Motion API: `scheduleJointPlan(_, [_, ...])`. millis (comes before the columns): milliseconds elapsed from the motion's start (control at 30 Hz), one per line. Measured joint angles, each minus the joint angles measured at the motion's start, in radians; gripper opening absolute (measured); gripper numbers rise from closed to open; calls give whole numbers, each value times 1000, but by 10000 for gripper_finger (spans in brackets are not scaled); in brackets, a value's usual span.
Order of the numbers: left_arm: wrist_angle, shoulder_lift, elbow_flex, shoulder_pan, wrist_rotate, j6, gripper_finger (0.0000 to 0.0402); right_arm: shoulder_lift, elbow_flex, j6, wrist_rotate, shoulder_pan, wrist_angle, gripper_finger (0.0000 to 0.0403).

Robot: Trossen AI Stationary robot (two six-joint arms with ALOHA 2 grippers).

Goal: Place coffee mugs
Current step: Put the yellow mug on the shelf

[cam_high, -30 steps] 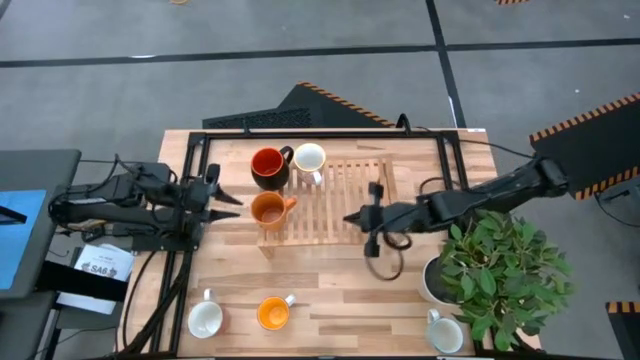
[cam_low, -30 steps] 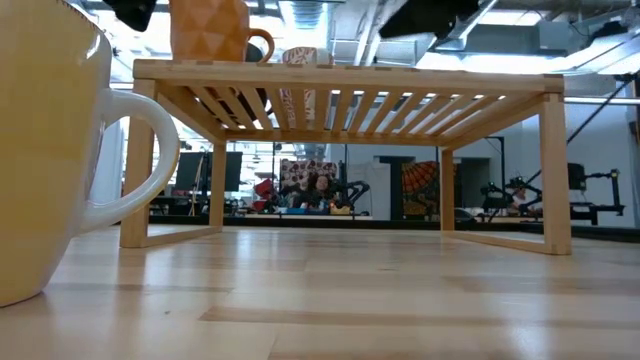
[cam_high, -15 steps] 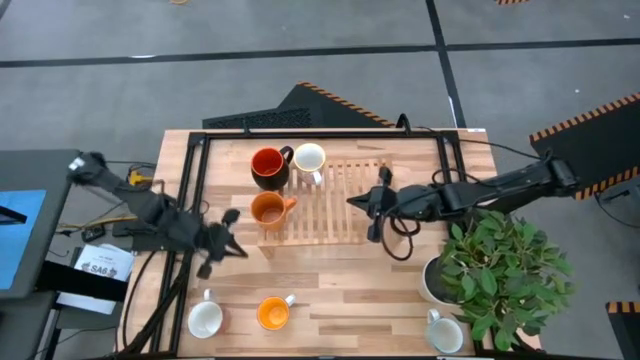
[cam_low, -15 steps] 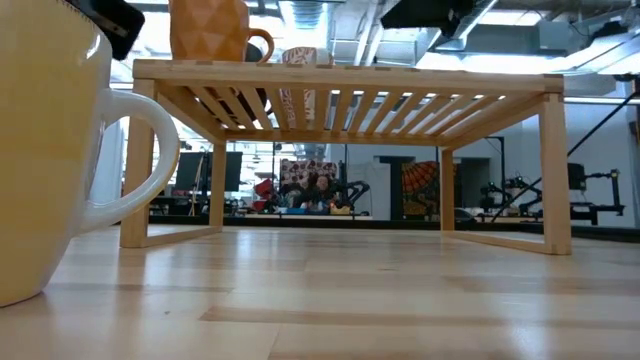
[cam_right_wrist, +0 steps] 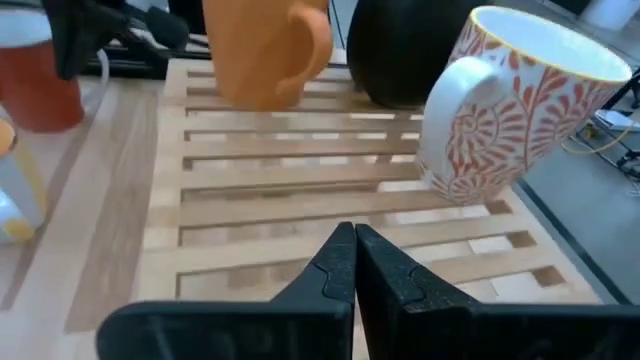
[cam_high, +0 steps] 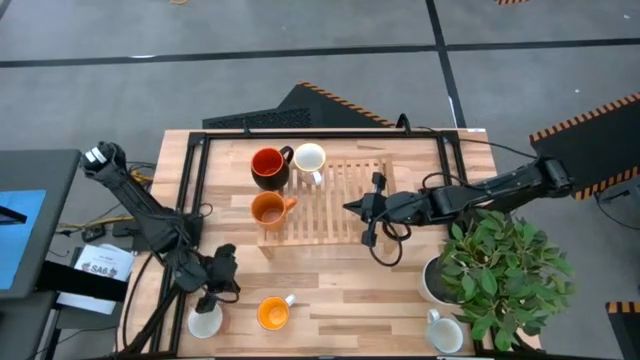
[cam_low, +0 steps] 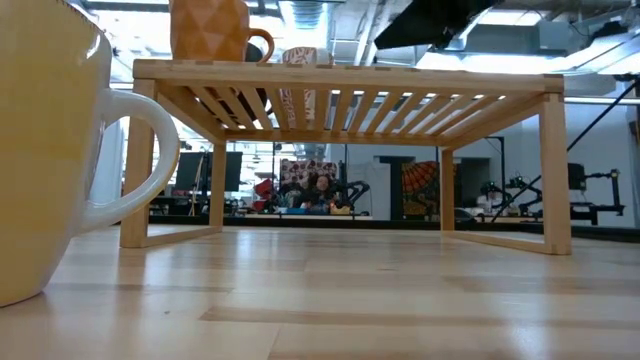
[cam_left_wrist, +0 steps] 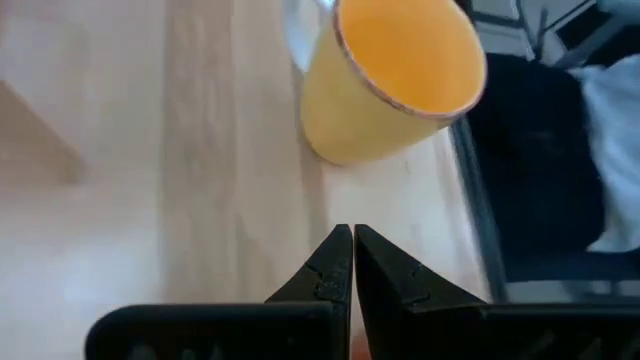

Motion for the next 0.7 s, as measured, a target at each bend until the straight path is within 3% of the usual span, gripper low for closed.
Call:
scheduleJointPlan(267, [169, 138, 4, 41, 128, -135, 0, 0, 2, 0, 0, 0, 6, 27])
scheduleJointPlan(500, [60, 297, 139, 68, 245, -173, 0, 0, 2, -3, 0, 0, 4, 24])
scheduleJointPlan(700, [58, 432, 213, 100, 323, -170, 0, 0, 2, -3, 0, 0, 3, 25])
